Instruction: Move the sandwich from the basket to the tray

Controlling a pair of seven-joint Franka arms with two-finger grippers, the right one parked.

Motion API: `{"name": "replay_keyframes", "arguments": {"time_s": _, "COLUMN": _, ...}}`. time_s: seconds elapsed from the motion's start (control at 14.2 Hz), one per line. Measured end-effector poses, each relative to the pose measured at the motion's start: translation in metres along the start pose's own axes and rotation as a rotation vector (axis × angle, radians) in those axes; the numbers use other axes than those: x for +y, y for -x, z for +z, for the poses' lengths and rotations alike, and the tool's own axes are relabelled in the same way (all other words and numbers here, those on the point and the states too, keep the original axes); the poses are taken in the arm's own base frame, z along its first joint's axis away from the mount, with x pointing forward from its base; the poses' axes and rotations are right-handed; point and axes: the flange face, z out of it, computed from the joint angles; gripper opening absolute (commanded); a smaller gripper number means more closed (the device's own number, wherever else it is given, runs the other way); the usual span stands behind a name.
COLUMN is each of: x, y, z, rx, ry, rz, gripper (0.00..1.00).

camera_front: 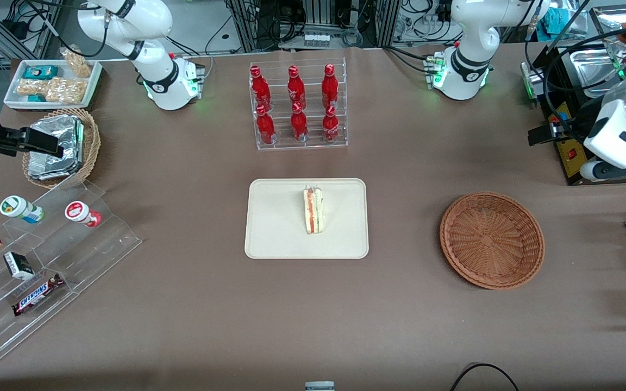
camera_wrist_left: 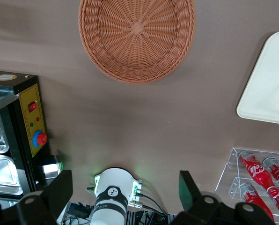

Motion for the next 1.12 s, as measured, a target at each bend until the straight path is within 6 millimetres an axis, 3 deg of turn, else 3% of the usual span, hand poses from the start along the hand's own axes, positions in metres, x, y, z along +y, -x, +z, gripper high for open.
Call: {"name": "replay_keyframes", "arguments": {"time_s": 1.12, "x": 0.017, "y": 0.001, "z": 0.004, "rx": 0.036, "ry": 0.018, "rz": 0.039, "gripper": 1.0}}
